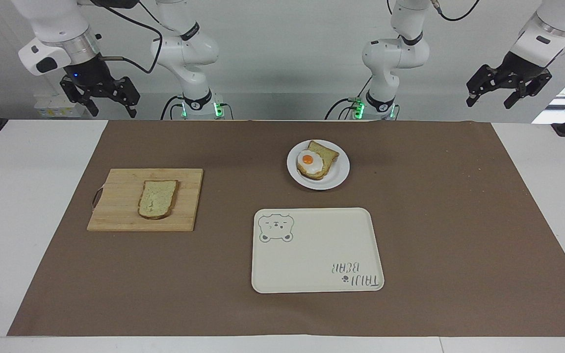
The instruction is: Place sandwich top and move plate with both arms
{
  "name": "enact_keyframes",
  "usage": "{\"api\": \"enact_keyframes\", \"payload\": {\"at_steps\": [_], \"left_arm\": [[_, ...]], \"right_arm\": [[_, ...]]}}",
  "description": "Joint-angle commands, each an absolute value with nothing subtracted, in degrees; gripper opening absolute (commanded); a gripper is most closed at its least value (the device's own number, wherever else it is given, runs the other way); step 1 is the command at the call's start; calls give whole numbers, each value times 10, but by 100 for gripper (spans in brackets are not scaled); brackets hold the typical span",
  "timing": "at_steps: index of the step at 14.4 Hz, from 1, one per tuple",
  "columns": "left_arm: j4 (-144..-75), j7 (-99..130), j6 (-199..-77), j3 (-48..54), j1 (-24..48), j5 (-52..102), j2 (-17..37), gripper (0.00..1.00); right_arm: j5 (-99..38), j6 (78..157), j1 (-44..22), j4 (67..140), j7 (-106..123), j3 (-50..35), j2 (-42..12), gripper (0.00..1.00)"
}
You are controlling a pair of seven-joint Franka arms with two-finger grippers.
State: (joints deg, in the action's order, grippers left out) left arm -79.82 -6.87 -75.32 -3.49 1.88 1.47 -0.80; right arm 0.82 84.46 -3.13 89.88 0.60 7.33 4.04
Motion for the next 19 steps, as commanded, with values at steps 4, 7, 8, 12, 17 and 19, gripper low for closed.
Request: {"api": "enact_keyframes", "payload": {"at_steps": [4,7,8,12,17,19], "left_arm": [[-806,-70,-749,-32,13,14,-18,100],[-806,-70,-749,-32,13,14,-18,100],[-806,-70,-748,-32,13,14,-18,100],[-806,-70,-749,-32,13,14,-18,100],[-806,-70,-749,-32,13,14,-18,100],[-806,-70,-748,-32,13,14,-18,100]], "right_arm": [[11,844,-25,908,23,68,52,100],[11,843,-25,909,23,68,53,100],[11,844,-25,908,23,68,53,100],[11,843,-25,908,23,68,53,100],[9,845,-24,910,17,69,54,100],[10,865,-17,911,17,69,52,100]]}}
